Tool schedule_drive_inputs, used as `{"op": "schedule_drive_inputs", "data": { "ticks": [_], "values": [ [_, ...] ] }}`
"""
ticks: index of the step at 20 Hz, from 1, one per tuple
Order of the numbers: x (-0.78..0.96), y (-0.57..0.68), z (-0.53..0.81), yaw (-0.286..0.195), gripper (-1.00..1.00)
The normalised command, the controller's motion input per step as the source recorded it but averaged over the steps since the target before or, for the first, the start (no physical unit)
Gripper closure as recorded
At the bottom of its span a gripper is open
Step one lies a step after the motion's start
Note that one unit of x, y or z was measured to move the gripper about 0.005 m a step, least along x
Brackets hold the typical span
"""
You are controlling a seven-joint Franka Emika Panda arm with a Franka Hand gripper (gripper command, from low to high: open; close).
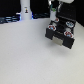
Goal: Open the kcup holder, insert the kcup into the holder, and close the kcup holder
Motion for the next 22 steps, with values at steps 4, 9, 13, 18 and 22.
{"op": "schedule_drive_inputs", "data": {
  "ticks": [4,9,13,18,22],
  "values": [
    [0.39,0.4,0.32,0.0,1.0],
    [0.6,0.5,0.3,-0.013,1.0],
    [0.58,0.36,0.21,-0.081,1.0],
    [0.22,0.12,0.01,-0.012,1.0],
    [0.29,0.24,0.03,-0.012,1.0]
  ]
}}
